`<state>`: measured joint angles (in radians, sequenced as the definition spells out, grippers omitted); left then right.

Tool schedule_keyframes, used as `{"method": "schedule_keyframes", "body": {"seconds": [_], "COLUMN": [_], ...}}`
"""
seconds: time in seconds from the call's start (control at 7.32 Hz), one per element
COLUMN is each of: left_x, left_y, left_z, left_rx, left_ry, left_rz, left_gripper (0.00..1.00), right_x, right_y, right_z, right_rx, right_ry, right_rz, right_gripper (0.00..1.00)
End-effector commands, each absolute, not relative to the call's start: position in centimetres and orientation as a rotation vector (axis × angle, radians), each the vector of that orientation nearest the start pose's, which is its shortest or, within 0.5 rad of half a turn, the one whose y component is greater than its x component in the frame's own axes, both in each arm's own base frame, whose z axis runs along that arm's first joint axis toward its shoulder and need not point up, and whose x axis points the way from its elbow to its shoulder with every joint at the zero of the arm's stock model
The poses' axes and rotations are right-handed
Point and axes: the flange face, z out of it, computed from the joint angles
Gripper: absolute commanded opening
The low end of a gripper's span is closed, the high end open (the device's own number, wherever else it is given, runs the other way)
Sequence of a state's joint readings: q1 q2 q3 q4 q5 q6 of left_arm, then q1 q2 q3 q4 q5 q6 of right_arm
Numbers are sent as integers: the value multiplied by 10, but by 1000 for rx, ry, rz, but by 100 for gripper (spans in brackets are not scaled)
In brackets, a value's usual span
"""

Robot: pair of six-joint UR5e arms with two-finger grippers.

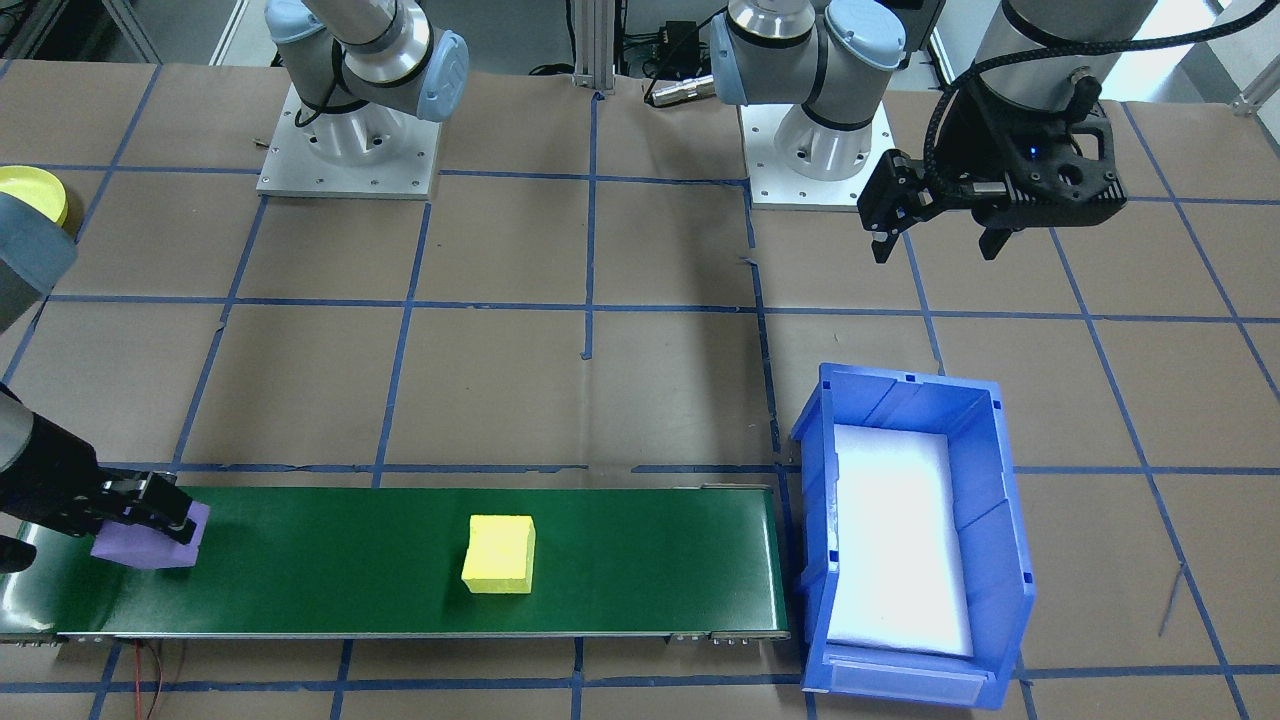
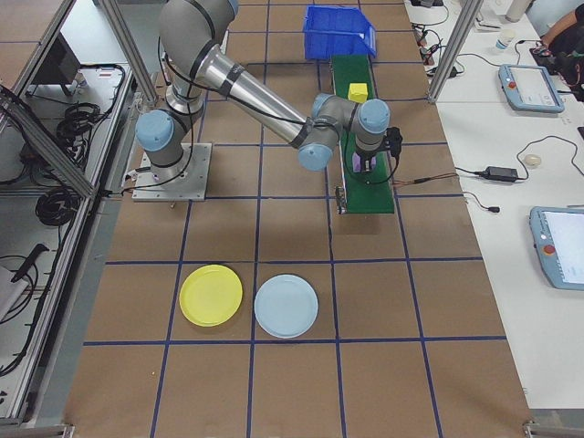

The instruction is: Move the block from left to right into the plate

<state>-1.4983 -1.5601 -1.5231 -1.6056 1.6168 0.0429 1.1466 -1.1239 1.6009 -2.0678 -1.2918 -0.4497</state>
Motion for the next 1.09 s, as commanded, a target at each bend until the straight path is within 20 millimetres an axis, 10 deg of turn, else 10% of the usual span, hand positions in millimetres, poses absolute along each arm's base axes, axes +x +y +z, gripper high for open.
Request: {"method": "schedule_keyframes", "body": {"seconds": [0.0, 0.55, 0.96], "left_x": [-93, -93, -93], "left_y": [-497, -497, -497], "left_z": [513, 513, 513], "left_rx": [-46, -46, -46], "left_ry": [3094, 3094, 3094], "left_rz": [-36, -36, -36], "left_gripper": [100, 100, 100], "right_x": [-232, -438, -481], "right_y": [-610, -480, -413], "right_z": [275, 260, 215], "right_rx": [-173, -137, -110], "right_ry": [2977, 3103, 3109], "right_rz": [-222, -108, -87], "right_gripper": [47, 47, 47]}}
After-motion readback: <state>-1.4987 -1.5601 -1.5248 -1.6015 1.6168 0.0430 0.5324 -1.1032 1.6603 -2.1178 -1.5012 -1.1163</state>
